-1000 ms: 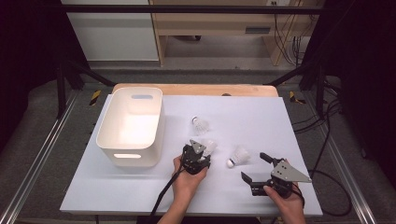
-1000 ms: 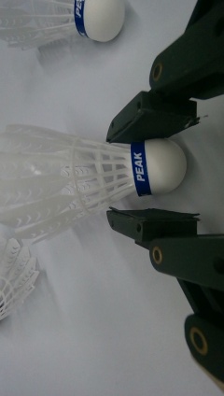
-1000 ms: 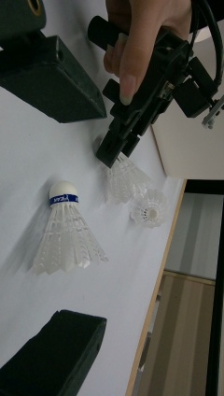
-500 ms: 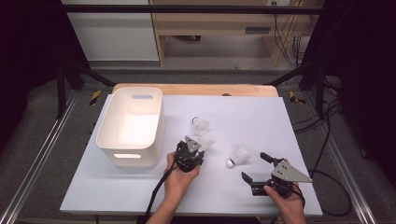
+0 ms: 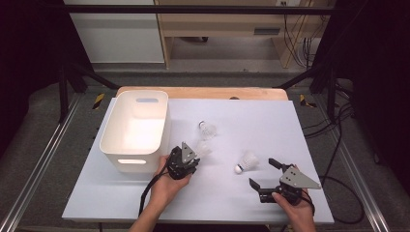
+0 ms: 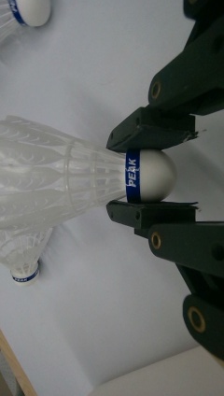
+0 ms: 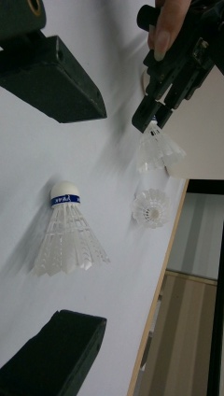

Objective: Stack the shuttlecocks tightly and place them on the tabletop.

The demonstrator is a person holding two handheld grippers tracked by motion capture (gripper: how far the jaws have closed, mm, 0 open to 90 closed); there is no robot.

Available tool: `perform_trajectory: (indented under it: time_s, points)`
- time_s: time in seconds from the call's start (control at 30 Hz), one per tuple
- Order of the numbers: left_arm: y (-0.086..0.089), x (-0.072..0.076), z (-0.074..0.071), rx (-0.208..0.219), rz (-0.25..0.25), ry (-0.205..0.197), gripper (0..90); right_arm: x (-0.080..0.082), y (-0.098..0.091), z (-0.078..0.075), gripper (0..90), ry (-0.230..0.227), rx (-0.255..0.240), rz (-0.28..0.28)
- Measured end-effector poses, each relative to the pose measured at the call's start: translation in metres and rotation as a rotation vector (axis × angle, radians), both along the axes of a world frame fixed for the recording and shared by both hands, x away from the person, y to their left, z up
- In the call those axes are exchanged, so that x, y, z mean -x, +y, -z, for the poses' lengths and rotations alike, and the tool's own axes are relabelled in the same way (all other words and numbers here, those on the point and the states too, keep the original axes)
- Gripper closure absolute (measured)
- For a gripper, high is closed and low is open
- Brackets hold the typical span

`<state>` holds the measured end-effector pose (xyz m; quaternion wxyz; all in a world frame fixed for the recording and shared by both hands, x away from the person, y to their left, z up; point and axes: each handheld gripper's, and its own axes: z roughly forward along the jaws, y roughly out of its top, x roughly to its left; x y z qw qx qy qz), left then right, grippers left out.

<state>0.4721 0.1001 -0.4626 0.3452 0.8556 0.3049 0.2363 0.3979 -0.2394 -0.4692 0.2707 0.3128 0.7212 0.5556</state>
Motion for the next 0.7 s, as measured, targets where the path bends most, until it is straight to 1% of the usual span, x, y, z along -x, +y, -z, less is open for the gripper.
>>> perform_trajectory:
  time_s: [0.13,0.2,0.3,0.43,0.5,0.63,0.7]
  points:
    - [0.003,0.002,0.005,-0.043,0.033,-0.005,65.1,0.000,0.000,0.000,3.0,0.001,0.003,0.000]
    - [0.004,0.003,0.006,-0.049,0.040,-0.002,65.1,0.000,0.001,0.000,3.0,0.002,0.004,0.000]
    - [0.006,0.005,0.008,-0.069,0.054,-0.001,65.1,0.000,0.001,0.000,3.0,0.002,0.003,-0.001]
    - [0.008,0.007,0.010,-0.071,0.062,0.007,65.1,0.000,0.001,0.001,3.0,0.002,0.005,0.000]
    - [0.009,0.007,0.011,-0.081,0.069,0.013,65.1,0.000,0.001,0.001,3.0,0.003,0.005,0.000]
    - [0.012,0.007,0.014,-0.068,0.053,0.029,64.7,0.000,0.001,0.001,3.0,0.002,0.007,-0.001]
    - [0.013,0.007,0.014,-0.062,0.042,0.034,61.5,0.000,0.001,0.001,3.0,0.002,0.007,-0.001]
